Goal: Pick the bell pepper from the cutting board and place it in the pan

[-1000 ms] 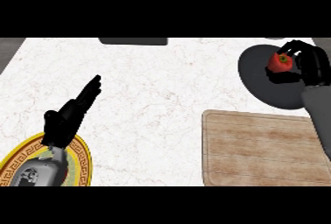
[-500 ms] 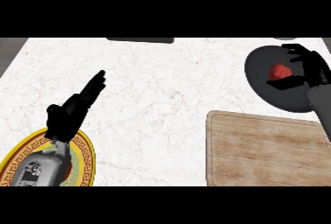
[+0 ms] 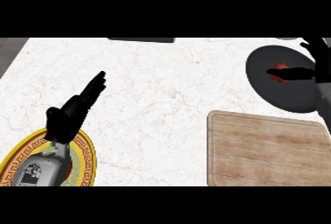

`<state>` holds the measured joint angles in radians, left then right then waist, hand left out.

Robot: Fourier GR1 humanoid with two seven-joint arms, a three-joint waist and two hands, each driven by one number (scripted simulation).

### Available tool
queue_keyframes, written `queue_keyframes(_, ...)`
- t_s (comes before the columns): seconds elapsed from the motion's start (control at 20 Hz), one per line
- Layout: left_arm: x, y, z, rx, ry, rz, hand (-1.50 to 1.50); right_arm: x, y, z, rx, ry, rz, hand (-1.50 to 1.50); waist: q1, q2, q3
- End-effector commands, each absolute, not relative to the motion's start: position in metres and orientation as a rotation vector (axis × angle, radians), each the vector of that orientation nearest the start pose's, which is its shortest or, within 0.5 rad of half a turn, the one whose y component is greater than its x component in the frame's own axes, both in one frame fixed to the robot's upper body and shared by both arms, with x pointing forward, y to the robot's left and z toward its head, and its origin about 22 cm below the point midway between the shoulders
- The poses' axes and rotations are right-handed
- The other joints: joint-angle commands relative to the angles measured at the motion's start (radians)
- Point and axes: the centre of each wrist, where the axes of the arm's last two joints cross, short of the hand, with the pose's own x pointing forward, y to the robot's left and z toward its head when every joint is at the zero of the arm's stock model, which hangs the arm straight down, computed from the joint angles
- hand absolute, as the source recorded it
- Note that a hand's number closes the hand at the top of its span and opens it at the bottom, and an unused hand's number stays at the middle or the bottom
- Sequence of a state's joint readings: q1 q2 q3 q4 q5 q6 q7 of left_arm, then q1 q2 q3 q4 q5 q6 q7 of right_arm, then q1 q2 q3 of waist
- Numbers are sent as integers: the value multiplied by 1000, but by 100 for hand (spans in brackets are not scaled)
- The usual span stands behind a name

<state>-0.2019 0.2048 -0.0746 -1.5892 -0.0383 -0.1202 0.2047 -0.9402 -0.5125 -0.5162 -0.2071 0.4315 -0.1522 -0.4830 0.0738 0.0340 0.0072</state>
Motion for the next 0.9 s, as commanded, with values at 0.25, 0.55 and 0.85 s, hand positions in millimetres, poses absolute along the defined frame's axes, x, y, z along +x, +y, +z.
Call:
queue_keyframes(0.25, 288, 230, 62, 49, -1539, -385, 0, 368, -450, 56, -401, -1698, 41, -150, -17, 2, 0)
queue_keyframes(0.55, 285, 243, 65, 53, -1523, -384, 0, 342, -475, 45, -321, -1833, 33, -150, -25, -9, -1)
queue_keyframes(0.85, 285, 250, 65, 78, -1513, -381, 0, 306, -486, 7, -312, -1861, 5, -150, -30, -12, -1)
